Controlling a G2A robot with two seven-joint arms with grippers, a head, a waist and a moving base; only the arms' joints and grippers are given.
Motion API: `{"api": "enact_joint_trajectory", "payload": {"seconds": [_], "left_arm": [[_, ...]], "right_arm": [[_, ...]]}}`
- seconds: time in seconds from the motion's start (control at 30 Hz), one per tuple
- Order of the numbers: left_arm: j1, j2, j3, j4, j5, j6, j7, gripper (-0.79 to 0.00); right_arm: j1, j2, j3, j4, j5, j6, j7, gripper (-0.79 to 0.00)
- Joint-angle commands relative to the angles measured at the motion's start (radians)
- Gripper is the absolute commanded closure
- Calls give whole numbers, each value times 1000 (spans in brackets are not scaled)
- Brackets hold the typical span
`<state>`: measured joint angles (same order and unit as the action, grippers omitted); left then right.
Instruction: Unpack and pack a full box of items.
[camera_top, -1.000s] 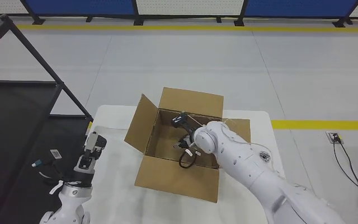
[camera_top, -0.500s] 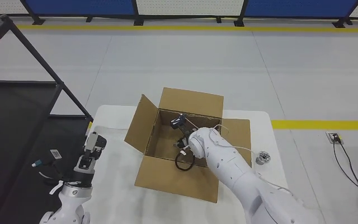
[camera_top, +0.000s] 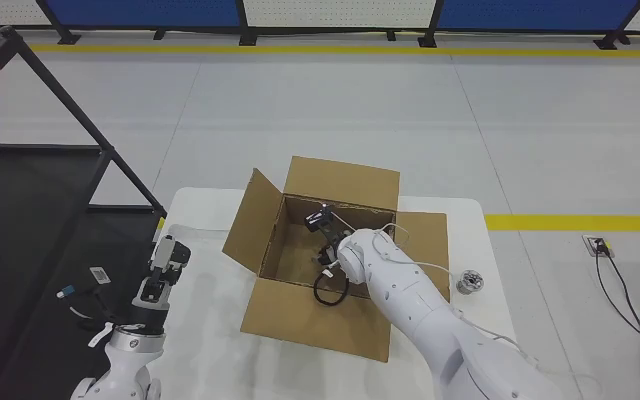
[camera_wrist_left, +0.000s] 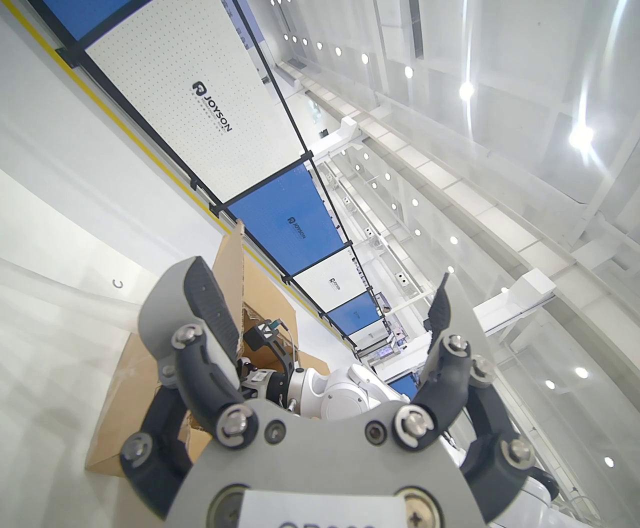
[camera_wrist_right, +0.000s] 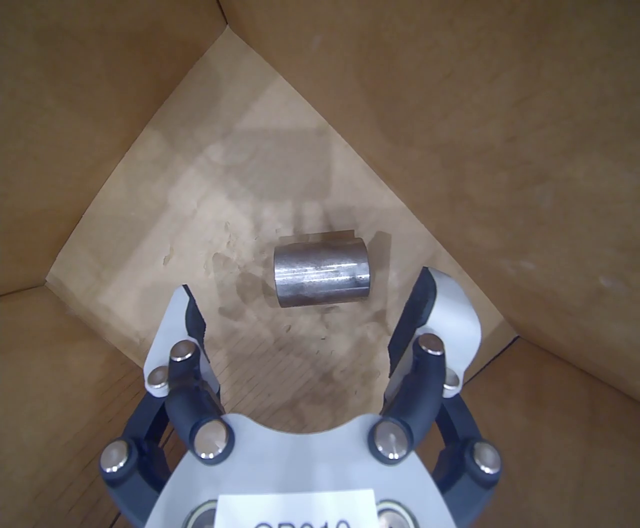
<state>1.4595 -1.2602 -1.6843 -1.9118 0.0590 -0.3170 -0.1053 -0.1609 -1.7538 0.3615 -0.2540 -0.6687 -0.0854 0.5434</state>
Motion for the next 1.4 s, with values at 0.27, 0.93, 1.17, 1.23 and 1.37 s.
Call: {"api": "enact_joint_trajectory", "payload": {"seconds": [0.27, 0.93, 1.17, 1.23, 1.37], "left_arm": [[-11, 8, -2, 41, 34, 38, -98, -785], [-169, 5, 185, 311, 329, 17, -95, -785], [-219, 2, 240, 380, 351, -31, -129, -785], [-229, 2, 252, 394, 371, -35, -132, -785], [-243, 1, 278, 412, 403, -41, -136, -785]], "right_arm": [[-24, 14, 26, -22, 4, 6, -88, -785], [-56, 47, 97, -40, -8, -12, -97, -785], [-69, 58, 119, -43, -17, -13, -115, -785], [-72, 62, 125, -46, -19, -15, -119, -785], [-79, 66, 134, -63, -32, -18, -123, -785]]}}
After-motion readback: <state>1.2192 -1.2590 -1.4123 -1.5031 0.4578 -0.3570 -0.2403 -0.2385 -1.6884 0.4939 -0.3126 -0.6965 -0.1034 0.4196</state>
